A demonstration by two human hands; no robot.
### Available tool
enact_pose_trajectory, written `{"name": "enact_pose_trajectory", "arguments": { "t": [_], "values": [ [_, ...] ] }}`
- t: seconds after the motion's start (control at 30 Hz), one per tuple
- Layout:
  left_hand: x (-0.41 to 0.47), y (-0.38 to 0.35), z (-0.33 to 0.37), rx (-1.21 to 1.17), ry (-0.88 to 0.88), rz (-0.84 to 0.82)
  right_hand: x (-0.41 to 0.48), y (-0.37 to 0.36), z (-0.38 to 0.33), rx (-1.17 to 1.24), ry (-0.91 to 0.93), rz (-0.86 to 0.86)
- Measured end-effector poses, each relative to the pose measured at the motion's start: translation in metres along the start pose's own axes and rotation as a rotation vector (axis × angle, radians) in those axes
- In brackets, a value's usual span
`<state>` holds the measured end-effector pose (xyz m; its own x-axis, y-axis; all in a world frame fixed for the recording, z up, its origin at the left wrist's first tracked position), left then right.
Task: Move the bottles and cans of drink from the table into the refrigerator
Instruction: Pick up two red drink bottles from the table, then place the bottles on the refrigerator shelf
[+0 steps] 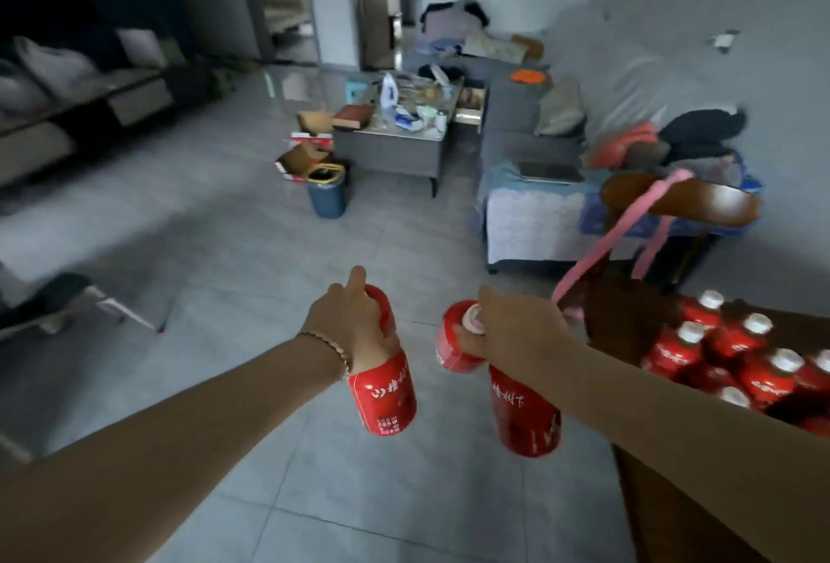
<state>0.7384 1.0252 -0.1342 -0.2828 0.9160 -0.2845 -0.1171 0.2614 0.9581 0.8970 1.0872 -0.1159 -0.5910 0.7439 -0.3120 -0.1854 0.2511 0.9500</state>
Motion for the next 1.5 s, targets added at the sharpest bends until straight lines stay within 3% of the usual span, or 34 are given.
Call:
{"name": "enact_pose_trajectory", "arguments": {
  "t": [0.2, 0.4, 0.53, 0.73, 0.87, 1.0, 1.23, 1.33, 1.5],
  "values": [
    [-0.105, 0.002, -0.22, 0.004, 0.407, 0.023, 0.055, 0.018, -0.243, -0.016, 0.34, 0.05],
    [-0.228, -0.015, -0.394, -0.094, 0.797, 0.005, 0.059, 0.032, -0.464, -0.098, 0.682, 0.058],
    [-0.298, -0.025, -0.474, -0.153, 1.003, -0.003, 0.053, 0.035, -0.587, -0.115, 0.85, 0.042],
    [-0.377, -0.024, -0.568, -0.153, 1.239, 0.001, 0.042, 0.043, -0.739, -0.165, 0.957, -0.02],
    [-0.414, -0.006, -0.641, -0.17, 1.398, 0.04, 0.03, 0.062, -0.834, -0.163, 1.217, -0.038],
    [-0.451, 0.022, -0.709, -0.22, 1.522, 0.107, 0.019, 0.099, -0.937, -0.191, 1.298, 0.008],
    [-0.52, 0.063, -0.83, -0.206, 1.698, 0.218, -0.019, 0.164, -1.097, -0.181, 1.378, 0.341],
    [-0.545, 0.078, -0.875, -0.162, 1.704, 0.244, -0.027, 0.181, -1.155, -0.153, 1.343, 0.357],
    [-0.589, 0.087, -0.972, -0.126, 1.634, 0.271, -0.042, 0.196, -1.259, -0.174, 1.439, 0.406]
  ]
}}
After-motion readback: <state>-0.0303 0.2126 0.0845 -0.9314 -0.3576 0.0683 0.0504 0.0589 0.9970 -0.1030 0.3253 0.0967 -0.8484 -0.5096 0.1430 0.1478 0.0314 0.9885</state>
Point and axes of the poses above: each hand's wrist, its own x-axis towards the middle knuckle, its own y-axis out of the back of the hand, z = x × y, the point moved 5 cm from there along x, towards the middle knuckle, and after that the axes turned 10 degrees about -z, right-handed, at the moved point
